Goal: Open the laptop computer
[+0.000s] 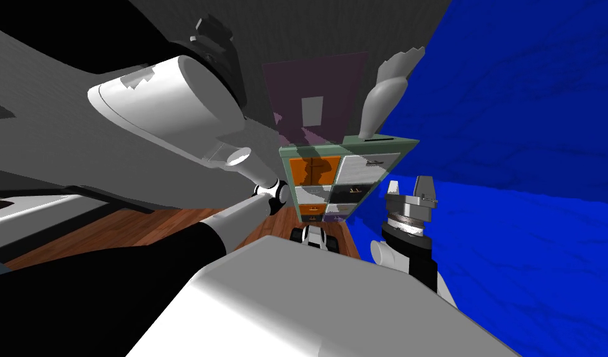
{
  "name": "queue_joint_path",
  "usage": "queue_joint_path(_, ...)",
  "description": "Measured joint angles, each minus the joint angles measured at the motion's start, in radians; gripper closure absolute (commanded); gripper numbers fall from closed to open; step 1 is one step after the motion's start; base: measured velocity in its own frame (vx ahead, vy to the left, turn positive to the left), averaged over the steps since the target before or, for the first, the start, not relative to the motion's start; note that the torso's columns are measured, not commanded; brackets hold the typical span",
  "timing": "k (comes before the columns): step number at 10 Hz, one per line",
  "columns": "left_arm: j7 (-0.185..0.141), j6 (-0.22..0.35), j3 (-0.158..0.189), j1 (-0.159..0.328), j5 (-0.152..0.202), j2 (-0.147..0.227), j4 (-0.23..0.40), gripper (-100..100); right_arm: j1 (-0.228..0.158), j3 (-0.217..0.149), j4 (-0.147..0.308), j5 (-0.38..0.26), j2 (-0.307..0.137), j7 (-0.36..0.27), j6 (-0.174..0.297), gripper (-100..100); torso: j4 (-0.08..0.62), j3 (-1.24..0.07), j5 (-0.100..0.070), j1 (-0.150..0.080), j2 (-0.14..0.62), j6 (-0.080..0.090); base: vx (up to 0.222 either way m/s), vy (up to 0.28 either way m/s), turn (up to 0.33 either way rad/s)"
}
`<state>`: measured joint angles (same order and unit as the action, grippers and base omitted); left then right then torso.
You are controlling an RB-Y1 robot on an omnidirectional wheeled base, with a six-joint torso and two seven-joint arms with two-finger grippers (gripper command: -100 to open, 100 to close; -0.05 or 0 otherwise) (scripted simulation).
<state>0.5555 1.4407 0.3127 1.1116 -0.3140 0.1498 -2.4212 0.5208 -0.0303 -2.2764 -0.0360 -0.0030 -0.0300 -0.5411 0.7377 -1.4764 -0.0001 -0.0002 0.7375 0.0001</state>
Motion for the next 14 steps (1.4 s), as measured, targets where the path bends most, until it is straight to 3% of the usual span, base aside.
queue_joint_path(8, 0.065, 0.211, 0.018, 0.172, -0.033, -0.022, 0.023, -100, 0.000, 0.000, 0.000, 0.000, 0.000, 0.000, 0.000, 0, 0.000, 0.001, 0.000, 0.000, 0.001, 0.000, 0.042, -0.016, 0.026)
queue_joint_path(14, 0.101, 0.355, 0.029, 0.254, -0.047, -0.034, 0.029, -100, 0.000, 0.000, 0.000, 0.000, 0.000, 0.000, 0.000, 0, 0.000, 0.000, 0.000, 0.000, 0.000, 0.000, 0.027, -0.012, 0.016)
